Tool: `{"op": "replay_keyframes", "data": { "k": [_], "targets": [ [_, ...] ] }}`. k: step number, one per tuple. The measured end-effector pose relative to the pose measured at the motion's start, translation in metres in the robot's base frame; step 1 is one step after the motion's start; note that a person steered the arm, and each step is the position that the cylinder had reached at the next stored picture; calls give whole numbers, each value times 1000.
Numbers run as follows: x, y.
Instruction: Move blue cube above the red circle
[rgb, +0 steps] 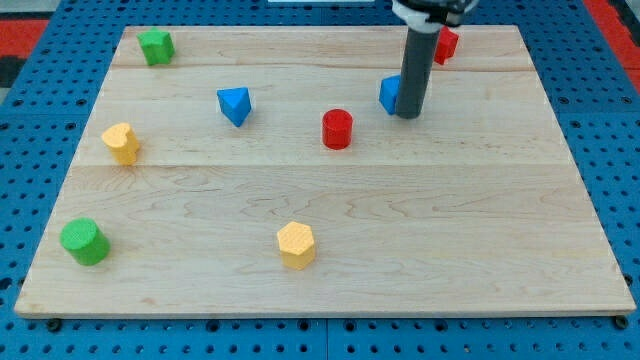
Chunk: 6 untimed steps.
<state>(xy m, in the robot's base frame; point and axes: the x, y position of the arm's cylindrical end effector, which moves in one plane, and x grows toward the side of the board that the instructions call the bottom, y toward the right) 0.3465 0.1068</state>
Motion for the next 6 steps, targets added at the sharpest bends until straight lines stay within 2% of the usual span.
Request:
{"op": "replay_keyframes", "data": {
  "k": [1, 2, 3, 4, 6],
  "targets": [
    [-15, -22],
    [-29, -15],
    [-37, 18],
    [-37, 19],
    [-44, -12]
  ]
}}
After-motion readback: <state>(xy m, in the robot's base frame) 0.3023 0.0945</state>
